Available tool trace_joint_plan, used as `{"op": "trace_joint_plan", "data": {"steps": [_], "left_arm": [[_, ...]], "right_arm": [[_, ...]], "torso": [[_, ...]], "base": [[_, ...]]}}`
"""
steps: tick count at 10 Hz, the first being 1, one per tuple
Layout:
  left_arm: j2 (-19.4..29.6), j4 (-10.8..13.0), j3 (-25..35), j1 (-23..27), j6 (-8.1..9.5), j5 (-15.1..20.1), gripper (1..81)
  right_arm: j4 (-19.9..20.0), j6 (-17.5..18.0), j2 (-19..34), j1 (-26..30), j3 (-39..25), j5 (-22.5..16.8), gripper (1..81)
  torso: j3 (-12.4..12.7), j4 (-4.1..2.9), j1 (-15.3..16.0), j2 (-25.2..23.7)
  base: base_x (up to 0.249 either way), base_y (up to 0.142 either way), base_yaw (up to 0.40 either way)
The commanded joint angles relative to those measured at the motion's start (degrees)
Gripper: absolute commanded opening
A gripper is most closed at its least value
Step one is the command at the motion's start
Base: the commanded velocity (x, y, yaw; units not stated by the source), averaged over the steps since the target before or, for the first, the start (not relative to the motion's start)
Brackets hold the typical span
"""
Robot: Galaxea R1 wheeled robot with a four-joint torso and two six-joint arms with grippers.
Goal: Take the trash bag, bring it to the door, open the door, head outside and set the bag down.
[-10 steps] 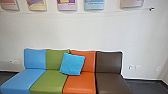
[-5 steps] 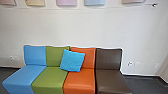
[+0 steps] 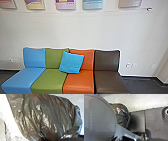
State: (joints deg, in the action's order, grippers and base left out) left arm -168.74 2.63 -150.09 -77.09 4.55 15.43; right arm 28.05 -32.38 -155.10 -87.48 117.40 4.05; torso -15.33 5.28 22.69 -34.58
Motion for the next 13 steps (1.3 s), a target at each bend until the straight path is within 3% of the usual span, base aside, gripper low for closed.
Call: {"op": "trace_joint_plan", "data": {"steps": [1, 2, 5, 12, 13], "left_arm": [[0.42, 0.09, -0.11, 3.31, -0.33, 3.90, 1.0], [0.34, 0.09, -0.81, 3.21, -0.33, 3.90, 1.0], [0.07, 0.00, -1.35, 3.21, -0.33, 3.90, 1.0], [-0.37, 0.00, -2.05, 2.87, -0.33, 3.90, 1.0], [-0.28, 0.00, -2.05, 2.87, -0.33, 3.81, 1.0]], "right_arm": [[-0.28, -0.05, 1.77, 2.44, 1.23, -4.31, 81.1], [0.07, -0.05, 2.92, 2.52, 3.25, -4.31, 81.1], [0.07, -0.05, 3.28, 2.70, 8.63, -4.14, 81.1], [0.07, 0.56, -2.16, 2.44, 16.80, -2.82, 81.1], [-0.01, 0.47, -2.61, 2.44, 16.98, -2.82, 81.1]], "torso": [[4.77, -0.02, -3.50, 5.44], [5.71, 0.04, -4.90, 7.52], [4.55, 0.04, -8.96, 13.60], [4.96, 0.04, -18.58, 28.46], [10.04, 0.04, -20.00, 30.66]], "base": [[0.000, 0.000, 0.000], [0.000, 0.000, 0.000], [0.000, 0.000, 0.000], [0.000, 0.000, 0.000], [0.000, 0.000, 0.000]]}}
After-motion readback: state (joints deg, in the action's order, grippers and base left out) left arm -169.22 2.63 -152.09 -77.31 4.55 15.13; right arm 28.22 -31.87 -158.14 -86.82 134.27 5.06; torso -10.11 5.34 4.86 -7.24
